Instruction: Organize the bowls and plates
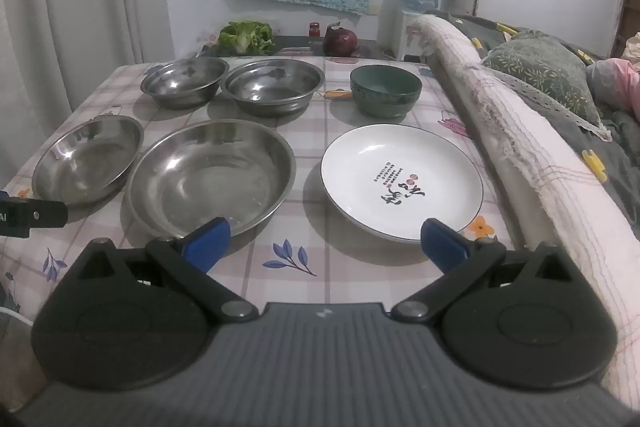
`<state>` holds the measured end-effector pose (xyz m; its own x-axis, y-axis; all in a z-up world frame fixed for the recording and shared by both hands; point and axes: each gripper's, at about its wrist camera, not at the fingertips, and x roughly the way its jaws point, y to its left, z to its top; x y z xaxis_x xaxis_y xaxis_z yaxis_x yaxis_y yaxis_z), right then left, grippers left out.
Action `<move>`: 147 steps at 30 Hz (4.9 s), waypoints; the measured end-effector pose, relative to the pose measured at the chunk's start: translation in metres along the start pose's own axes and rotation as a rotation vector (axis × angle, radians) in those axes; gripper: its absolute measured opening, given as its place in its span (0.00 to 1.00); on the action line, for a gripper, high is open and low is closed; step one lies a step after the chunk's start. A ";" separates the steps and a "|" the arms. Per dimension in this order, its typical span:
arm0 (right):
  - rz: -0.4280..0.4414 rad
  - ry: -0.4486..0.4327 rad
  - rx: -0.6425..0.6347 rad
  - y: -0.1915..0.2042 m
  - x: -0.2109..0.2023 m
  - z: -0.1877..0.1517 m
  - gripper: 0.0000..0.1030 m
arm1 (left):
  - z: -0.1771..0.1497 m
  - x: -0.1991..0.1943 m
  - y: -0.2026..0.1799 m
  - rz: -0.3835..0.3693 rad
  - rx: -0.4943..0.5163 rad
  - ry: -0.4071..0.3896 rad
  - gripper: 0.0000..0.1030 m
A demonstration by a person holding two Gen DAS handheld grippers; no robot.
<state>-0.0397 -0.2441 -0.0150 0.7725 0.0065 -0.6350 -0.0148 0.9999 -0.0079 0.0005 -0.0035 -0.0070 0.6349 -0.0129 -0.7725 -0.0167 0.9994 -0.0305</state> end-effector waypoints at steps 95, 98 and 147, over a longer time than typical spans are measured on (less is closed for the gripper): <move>0.001 0.039 0.015 -0.003 0.003 -0.001 0.99 | -0.009 0.007 0.002 -0.029 0.009 0.068 0.99; -0.002 0.039 0.014 -0.004 0.003 -0.002 0.99 | -0.009 0.008 0.003 -0.025 0.010 0.069 0.99; 0.410 0.042 0.018 0.030 0.255 0.253 0.88 | 0.223 0.181 0.078 -0.064 0.020 -0.029 0.96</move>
<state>0.3179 -0.2085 0.0180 0.6781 0.4043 -0.6137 -0.3045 0.9146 0.2661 0.2865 0.0796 -0.0077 0.6564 -0.0762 -0.7505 0.0399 0.9970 -0.0663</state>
